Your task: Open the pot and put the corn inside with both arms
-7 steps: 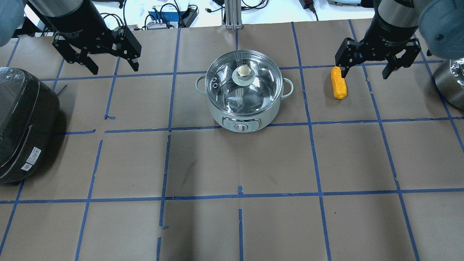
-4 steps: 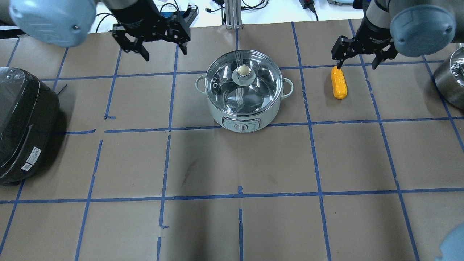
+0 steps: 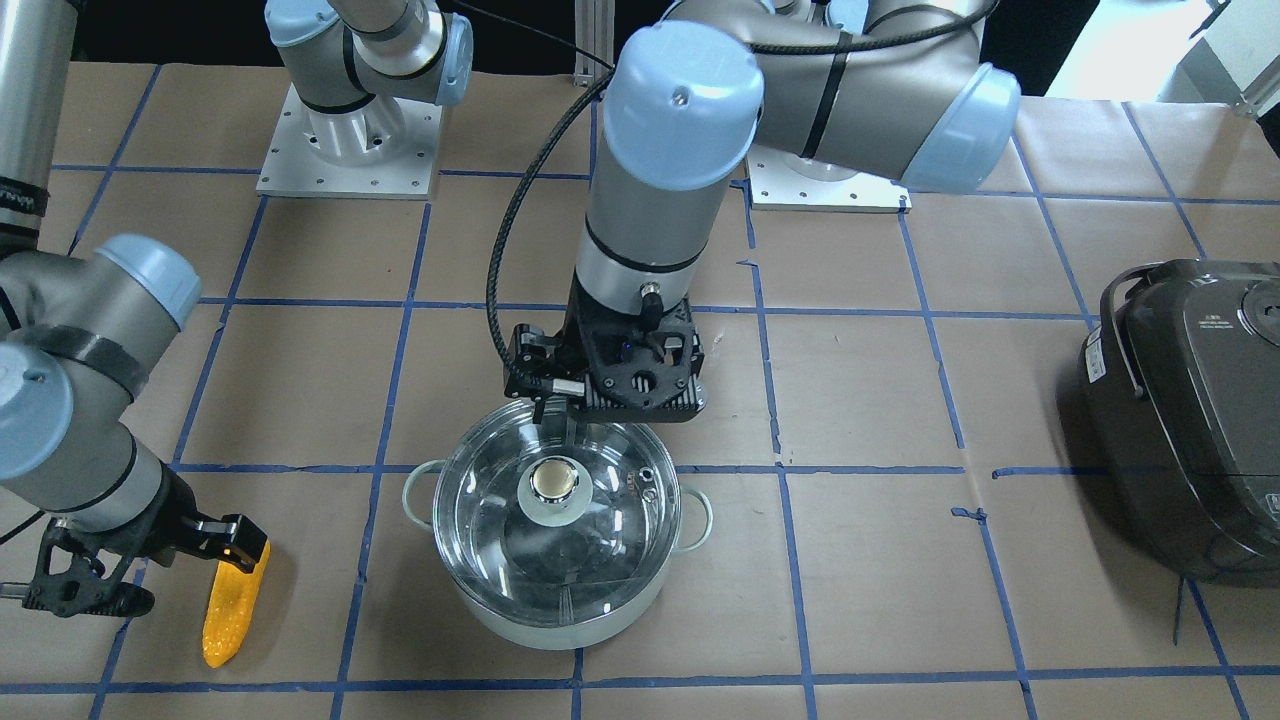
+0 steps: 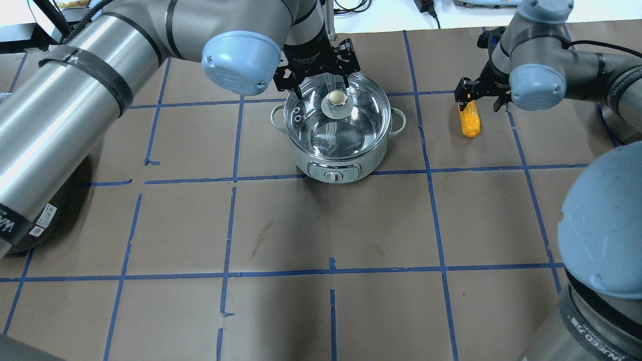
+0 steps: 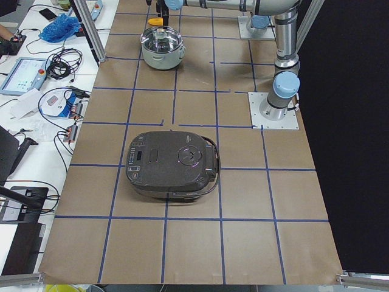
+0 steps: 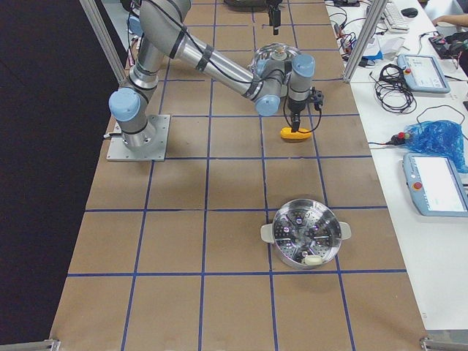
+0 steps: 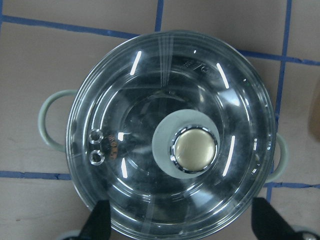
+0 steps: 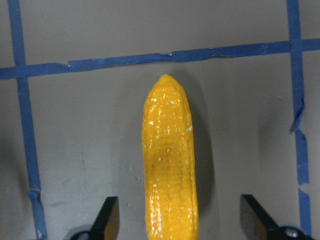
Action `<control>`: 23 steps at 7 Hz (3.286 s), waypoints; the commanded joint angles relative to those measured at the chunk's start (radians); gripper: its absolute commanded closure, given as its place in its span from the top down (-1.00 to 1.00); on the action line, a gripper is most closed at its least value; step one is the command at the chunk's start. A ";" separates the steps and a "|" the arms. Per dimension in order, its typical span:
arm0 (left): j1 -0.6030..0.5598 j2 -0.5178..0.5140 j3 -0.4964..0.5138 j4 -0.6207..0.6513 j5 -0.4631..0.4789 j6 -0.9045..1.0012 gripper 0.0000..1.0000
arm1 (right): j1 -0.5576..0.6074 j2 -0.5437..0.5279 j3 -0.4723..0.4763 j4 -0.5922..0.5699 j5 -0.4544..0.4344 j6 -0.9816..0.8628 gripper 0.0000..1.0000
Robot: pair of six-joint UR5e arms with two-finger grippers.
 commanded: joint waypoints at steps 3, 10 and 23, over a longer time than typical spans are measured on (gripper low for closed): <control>-0.039 -0.095 -0.006 0.123 0.008 -0.064 0.88 | -0.005 0.081 0.001 -0.091 0.028 -0.013 -0.38; -0.036 -0.030 0.009 0.093 0.079 -0.030 -0.74 | 0.146 -0.174 -0.118 0.231 -0.013 0.027 -0.81; 0.587 -0.077 -0.188 0.064 -0.107 0.818 -0.73 | 0.533 0.038 -0.154 0.121 -0.104 0.444 -0.79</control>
